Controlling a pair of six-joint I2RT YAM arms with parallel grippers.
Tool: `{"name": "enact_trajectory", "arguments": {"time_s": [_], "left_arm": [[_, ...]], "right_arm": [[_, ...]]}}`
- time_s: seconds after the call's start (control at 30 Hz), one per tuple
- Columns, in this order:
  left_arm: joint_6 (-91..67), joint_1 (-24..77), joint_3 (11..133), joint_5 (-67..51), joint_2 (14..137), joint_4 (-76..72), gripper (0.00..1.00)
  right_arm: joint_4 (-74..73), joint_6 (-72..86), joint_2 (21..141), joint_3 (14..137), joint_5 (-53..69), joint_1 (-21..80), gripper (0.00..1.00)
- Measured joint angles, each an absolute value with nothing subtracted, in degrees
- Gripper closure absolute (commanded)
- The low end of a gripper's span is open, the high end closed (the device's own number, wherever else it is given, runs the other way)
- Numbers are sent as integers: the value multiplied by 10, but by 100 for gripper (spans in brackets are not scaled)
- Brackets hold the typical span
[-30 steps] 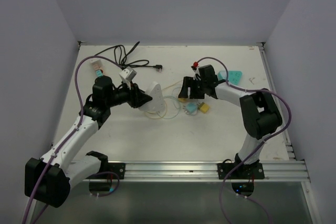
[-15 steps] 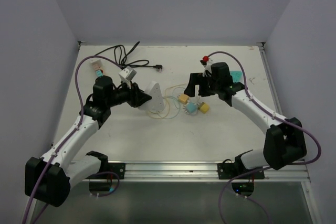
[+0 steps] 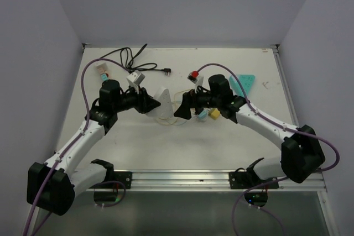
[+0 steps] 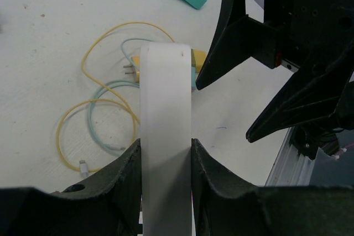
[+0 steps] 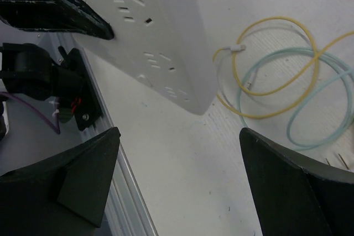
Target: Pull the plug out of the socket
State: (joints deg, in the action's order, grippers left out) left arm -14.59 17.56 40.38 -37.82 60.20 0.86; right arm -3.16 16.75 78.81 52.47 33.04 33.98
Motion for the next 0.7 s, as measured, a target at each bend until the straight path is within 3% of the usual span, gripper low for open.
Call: {"name": "enact_trajectory", "arguments": {"time_s": [0.43, 0.7], "left_arm": [[-169, 176, 387, -482, 602, -39, 100], [-168, 176, 382, -519, 600, -62, 100]], "right_arm": [[58, 152, 841, 525, 409, 349, 6], [70, 127, 844, 525, 482, 349, 11]]}}
